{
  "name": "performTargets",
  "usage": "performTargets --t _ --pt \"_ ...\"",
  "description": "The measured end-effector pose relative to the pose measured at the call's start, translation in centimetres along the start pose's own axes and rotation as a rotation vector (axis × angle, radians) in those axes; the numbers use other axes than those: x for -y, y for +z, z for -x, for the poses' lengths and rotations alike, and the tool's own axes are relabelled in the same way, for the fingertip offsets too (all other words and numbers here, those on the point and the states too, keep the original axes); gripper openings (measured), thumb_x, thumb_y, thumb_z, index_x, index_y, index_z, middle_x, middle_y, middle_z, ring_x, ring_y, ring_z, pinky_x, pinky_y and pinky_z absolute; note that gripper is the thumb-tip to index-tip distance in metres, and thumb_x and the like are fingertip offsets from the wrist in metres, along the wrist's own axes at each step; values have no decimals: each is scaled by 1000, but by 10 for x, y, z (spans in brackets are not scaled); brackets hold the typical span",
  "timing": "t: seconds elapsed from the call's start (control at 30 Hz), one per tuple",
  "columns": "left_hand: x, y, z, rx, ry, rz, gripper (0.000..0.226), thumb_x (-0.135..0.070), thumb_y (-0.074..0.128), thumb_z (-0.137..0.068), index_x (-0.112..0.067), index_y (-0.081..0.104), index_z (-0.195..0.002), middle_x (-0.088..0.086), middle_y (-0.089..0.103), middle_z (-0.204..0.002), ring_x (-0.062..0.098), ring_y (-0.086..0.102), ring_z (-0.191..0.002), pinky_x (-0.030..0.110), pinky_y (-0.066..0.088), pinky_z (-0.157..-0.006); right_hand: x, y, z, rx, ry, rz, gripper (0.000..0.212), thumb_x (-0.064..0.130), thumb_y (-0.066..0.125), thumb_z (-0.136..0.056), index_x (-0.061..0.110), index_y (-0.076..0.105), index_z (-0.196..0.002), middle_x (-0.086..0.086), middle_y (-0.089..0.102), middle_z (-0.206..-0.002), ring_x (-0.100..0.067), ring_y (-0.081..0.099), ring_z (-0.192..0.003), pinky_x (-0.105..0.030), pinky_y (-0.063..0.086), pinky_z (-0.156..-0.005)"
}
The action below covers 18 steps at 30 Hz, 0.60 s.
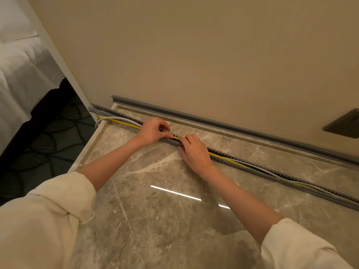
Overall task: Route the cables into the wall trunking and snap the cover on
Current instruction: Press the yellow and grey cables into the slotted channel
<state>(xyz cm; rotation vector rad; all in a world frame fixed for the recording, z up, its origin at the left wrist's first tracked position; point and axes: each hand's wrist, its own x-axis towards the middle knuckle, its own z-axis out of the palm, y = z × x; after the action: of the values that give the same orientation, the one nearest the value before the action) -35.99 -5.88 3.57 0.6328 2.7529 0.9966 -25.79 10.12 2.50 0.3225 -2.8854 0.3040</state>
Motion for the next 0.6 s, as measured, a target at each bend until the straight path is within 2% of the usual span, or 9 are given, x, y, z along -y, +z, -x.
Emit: performTargets --t 0.13,0.27,0.37,0.5,0.6 --pt "6 -13 2 87 40 12 27 -16 79 -72 -8 71 -96 10 73 -96 22 67 -91 27 49 -80 -2 4 -1 7 -4 50 14 11 65 -85 2 70 -95 -10 65 -87 -25 58 -84 -34 49 -69" --pt "17 -29 17 -7 154 -152 39 -25 80 -71 -5 68 -104 14 68 -103 28 61 -97 36 46 -85 -2 7 -4 46 24 32 20 14 57 -90 4 62 -106 -10 62 -99 -25 54 -92 -34 47 -79" --pt "33 -45 31 -59 159 -322 46 -22 80 -70 -3 65 -110 17 66 -108 33 59 -102 43 45 -90 0 7 -3 42 39 4 28 15 56 -90 8 54 -116 -9 61 -104 -24 53 -92 -34 46 -78" --pt "51 -61 41 -171 228 -441 36 -6 75 -74 3 65 -107 22 67 -106 39 62 -99 49 49 -89 3 7 -4 58 44 27 30 16 50 -94 10 53 -123 -9 60 -106 -24 52 -93 -33 45 -77" --pt "58 -70 42 -151 289 -506 32 -8 68 -82 1 62 -112 21 67 -107 37 63 -99 48 52 -86 7 7 -6 29 80 1 25 14 49 -94 7 58 -116 -10 61 -99 -24 52 -90 -34 46 -74"
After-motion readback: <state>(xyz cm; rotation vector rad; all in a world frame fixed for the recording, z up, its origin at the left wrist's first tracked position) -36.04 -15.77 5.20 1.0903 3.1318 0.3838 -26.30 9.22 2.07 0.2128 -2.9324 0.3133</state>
